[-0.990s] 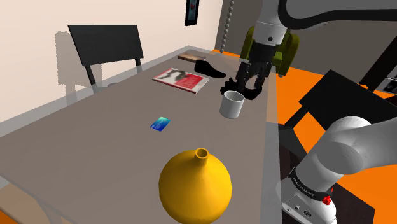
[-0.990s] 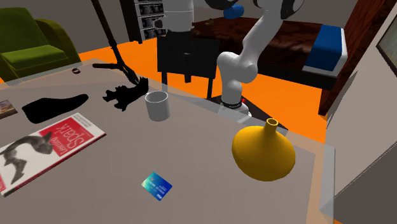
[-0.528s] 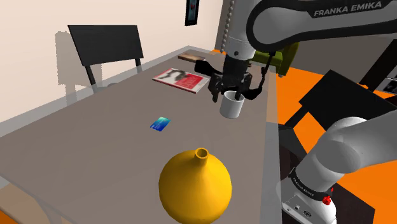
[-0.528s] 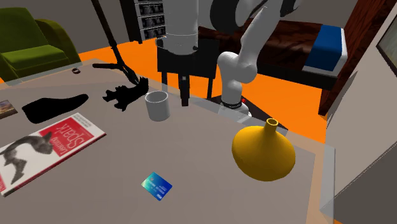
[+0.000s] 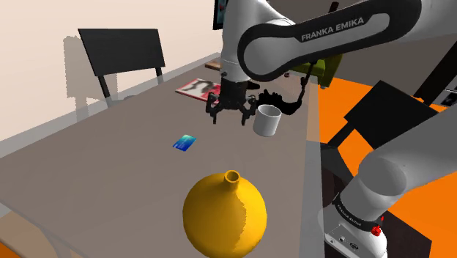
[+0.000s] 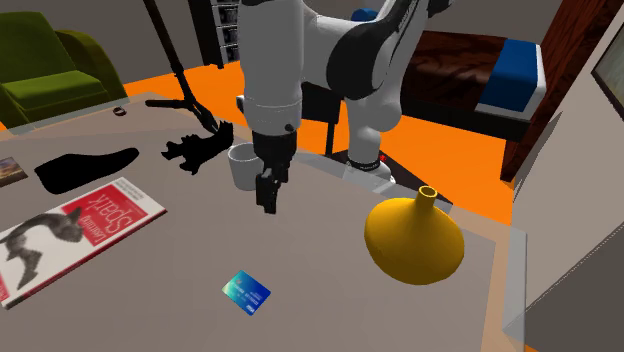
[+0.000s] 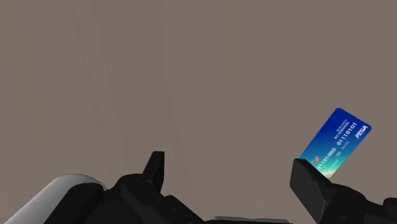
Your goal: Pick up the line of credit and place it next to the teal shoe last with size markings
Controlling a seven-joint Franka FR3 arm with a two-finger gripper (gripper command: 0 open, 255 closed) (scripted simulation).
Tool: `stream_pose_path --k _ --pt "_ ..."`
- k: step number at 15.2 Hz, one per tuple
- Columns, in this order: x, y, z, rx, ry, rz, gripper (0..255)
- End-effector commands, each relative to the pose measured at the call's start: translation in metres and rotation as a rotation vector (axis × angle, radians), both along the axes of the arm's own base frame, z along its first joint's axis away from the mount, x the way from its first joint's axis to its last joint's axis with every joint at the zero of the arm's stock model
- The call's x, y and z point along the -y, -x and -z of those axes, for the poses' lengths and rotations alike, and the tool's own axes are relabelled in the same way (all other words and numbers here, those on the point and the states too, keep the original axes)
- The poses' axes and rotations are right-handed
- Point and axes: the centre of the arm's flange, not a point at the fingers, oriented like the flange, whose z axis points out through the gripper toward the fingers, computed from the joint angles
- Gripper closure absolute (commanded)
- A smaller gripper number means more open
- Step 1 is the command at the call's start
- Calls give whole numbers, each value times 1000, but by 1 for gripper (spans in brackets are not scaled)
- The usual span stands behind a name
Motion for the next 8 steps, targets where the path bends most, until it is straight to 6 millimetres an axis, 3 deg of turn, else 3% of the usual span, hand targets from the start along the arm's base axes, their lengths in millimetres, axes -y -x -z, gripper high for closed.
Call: stream_pose_path --k 1,8 --pt "-19 -18 13 10 6 80 0" --pt "-66 -90 54 37 41 333 0"
